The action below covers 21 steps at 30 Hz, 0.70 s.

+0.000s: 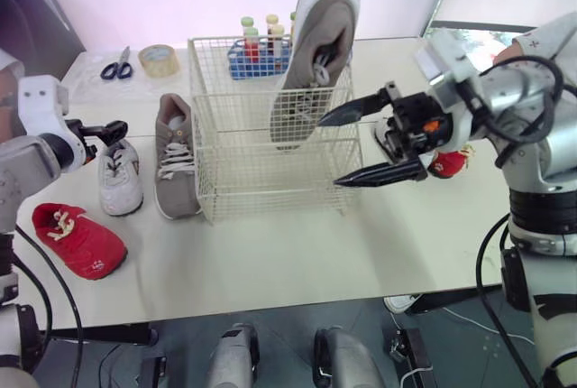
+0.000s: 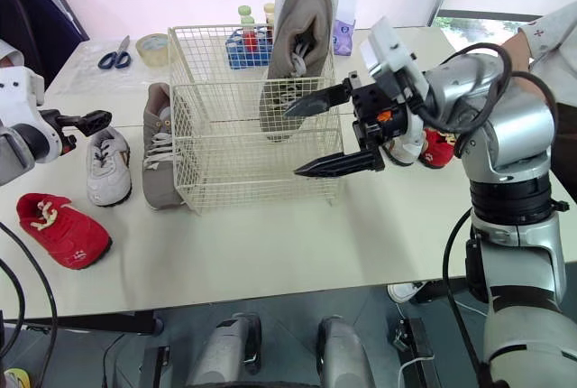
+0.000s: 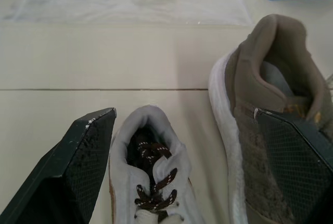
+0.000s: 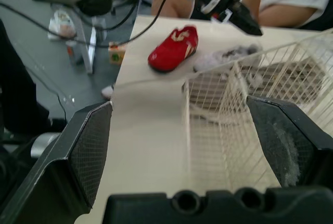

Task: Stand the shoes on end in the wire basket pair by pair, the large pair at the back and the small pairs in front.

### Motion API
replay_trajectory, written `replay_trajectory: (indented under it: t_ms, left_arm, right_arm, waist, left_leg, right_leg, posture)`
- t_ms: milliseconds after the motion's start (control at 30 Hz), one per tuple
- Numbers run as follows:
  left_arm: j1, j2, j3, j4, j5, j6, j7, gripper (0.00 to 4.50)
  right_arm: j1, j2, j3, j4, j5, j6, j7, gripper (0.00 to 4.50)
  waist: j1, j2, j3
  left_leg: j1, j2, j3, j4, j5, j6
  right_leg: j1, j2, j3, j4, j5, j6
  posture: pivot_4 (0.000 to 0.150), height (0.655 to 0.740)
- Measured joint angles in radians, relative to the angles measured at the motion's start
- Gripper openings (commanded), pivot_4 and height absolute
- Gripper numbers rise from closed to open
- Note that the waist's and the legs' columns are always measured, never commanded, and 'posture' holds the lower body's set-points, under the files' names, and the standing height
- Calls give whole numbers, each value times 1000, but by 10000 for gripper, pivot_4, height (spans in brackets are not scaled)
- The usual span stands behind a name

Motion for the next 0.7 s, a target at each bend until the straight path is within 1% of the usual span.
replay_trajectory:
  t_ms: [200, 333, 467, 533, 700]
  left_arm:
    - [-85, -67, -55, 96, 108, 1, -102, 43916]
    - [-134, -102, -61, 97, 148, 29, -143, 43916]
    - [-144, -143, -90, 116, 211, 58, -158, 43916]
    - [-158, -177, -108, 167, 255, 47, -159, 43916]
    - [-254, -248, -109, 345, 344, -36, -144, 43916]
  right_arm:
    - [103, -62, 24, -82, -20, 13, -88, 44855]
    - [130, -98, 33, -99, -55, 18, -167, 44855]
    - [133, -107, 32, -132, -44, 60, -219, 44855]
    - [132, -117, 31, -147, -32, 80, -242, 44855]
    - [110, -137, 28, -158, -23, 119, -294, 44855]
  waist:
    - [-2, -1, 0]
    - [-2, -1, 0]
    - [-2, -1, 0]
    - [-1, -1, 0]
    - [0, -2, 0]
  left_leg:
    - [-1, 0, 0, 1, 0, 0]
    - [-1, 0, 0, 1, 0, 0]
    - [-1, 0, -1, 2, 0, 0]
    - [-1, 0, -1, 3, 0, 0]
    - [0, 0, -2, 11, -1, 3]
  right_leg:
    - [0, 0, 0, 0, 0, 0]
    - [0, 0, 0, 0, 0, 0]
    - [0, 0, 0, 1, 0, 0]
    - [0, 0, 0, 1, 0, 0]
    - [5, 0, 0, 1, 0, -1]
  posture:
    - [1500, 7400]
    - [1500, 7400]
    - [1500, 7400]
    - [1500, 7400]
    - [1500, 7400]
